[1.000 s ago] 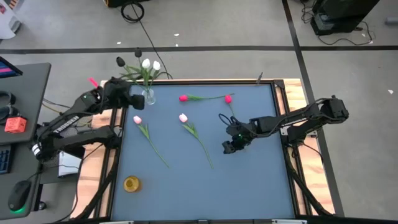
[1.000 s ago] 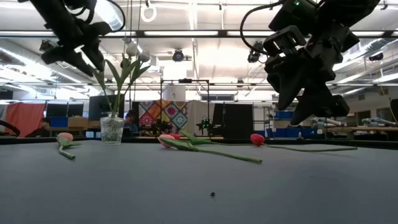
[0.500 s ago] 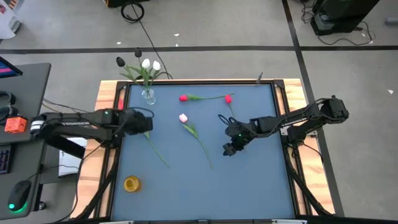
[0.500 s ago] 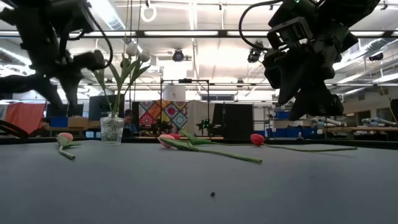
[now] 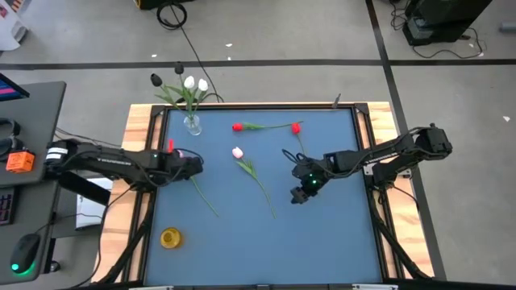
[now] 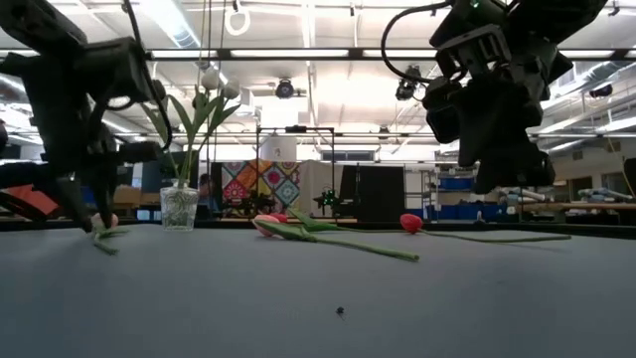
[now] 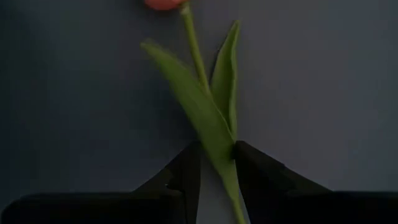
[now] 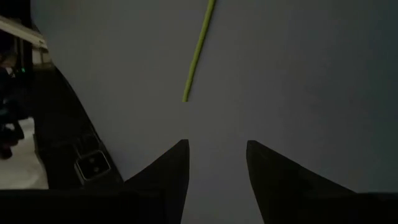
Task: Sort flowers into vase by color
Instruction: Put the left pink tulip into the yellow vase
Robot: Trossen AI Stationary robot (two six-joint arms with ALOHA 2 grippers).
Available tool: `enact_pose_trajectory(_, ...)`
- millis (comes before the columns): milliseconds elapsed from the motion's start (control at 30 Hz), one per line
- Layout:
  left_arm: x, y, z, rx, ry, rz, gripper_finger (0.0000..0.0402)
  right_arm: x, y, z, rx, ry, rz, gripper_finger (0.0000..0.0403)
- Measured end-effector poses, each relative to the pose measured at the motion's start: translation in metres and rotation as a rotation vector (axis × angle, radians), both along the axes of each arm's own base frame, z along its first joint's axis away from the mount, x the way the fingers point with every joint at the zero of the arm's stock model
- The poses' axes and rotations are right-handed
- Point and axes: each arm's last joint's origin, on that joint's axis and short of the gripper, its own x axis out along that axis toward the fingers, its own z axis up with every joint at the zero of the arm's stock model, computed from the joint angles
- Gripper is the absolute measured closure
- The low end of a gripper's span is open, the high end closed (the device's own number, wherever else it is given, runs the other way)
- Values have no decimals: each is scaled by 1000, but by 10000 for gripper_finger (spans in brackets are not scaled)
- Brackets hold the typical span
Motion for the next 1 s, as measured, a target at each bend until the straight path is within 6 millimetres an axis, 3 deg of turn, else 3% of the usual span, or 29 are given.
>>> enact_pose_trajectory(167, 5, 3, -8, 5, 60, 10, 307, 0, -1, 0, -5, -6, 27, 234)
enact_pose_trajectory(333, 12, 4, -13, 17, 66, 5, 351, -1, -1, 0, -2, -9, 40, 234)
enact_pose_trajectory(467, 14, 4, -11, 18, 58, 4, 389, -1, 1, 0, -1, -7, 47, 234)
enact_pose_trajectory(567, 20, 5, -2, 31, 33, -45, 392, -1, 5, 0, -7, -10, 69, 234)
enact_pose_trajectory(767, 31, 3, 34, 115, -22, -213, 392, -2, 19, -1, -69, 0, 22, 234)
enact_pose_trajectory(867, 37, 0, 62, 217, -91, -309, 392, -2, 28, 0, -77, -9, -10, 234)
enact_pose_trajectory(1000, 46, -16, 115, 453, -188, -492, 392, -2, 42, 2, -39, -15, -34, 234)
